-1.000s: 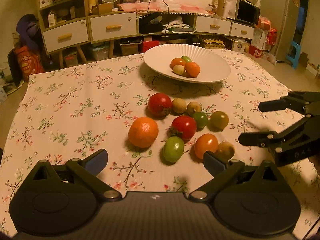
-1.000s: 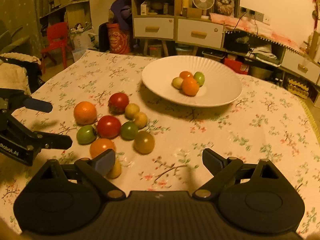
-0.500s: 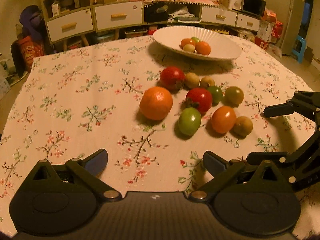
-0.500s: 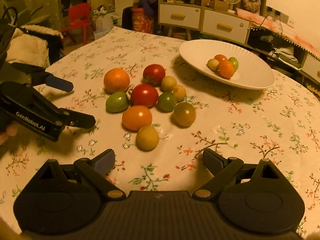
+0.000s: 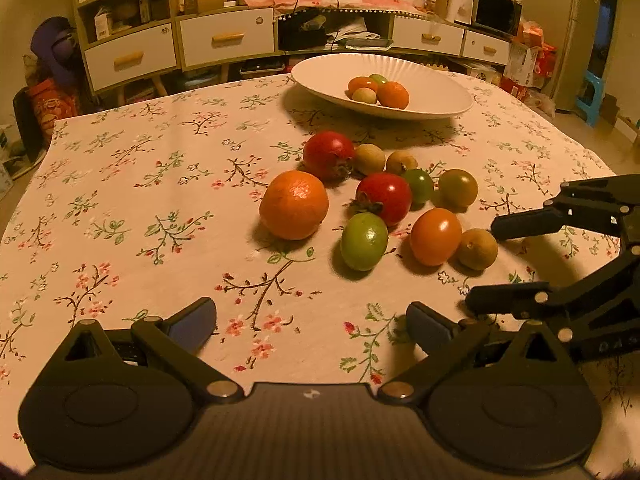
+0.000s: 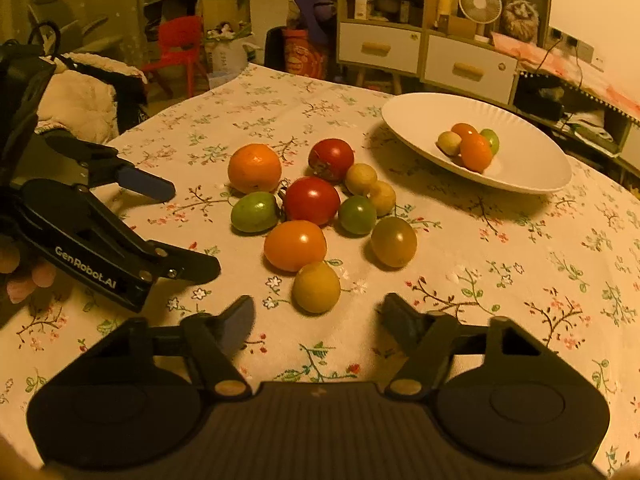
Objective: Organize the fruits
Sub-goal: 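Grasp a green tomato with the left tool while the right tool grasps a tan round fruit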
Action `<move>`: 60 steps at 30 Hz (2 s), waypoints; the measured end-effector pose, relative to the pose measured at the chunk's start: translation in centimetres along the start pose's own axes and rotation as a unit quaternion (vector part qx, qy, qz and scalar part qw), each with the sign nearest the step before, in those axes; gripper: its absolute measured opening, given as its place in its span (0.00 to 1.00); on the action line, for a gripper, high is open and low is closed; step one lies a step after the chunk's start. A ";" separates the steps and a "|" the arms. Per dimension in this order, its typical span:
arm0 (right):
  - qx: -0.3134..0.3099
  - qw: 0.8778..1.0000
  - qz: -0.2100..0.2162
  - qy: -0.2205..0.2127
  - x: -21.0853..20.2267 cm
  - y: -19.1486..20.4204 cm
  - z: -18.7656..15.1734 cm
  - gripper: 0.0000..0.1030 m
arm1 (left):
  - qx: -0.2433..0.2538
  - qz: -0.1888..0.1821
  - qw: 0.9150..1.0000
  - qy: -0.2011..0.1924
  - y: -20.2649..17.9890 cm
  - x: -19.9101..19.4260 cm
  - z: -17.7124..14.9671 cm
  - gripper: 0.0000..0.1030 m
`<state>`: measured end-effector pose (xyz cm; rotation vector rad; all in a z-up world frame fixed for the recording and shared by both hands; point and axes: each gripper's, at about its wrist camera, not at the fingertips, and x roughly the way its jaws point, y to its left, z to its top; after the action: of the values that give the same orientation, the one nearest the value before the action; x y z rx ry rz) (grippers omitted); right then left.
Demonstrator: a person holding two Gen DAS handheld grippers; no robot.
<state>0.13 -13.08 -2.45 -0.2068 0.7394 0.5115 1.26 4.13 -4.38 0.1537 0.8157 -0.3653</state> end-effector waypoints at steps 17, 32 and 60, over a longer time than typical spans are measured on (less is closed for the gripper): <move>-0.002 1.000 0.024 -0.009 -0.1 0.0 0.6 0.22 | -0.009 -0.015 1.000 -0.017 -0.5 0.2 0.9 0.78; 0.000 1.000 0.020 -0.007 -0.3 -0.1 0.5 0.22 | 0.000 -0.043 0.999 -0.029 -1.8 0.9 1.8 0.48; 0.018 0.999 0.011 -0.028 -1.3 -1.3 1.6 0.22 | -0.020 -0.053 0.997 -0.051 -2.0 0.1 3.4 0.33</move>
<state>0.90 -14.09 -0.41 -0.1514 0.6970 0.5222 2.84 1.31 -2.15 0.0533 0.7314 -0.4523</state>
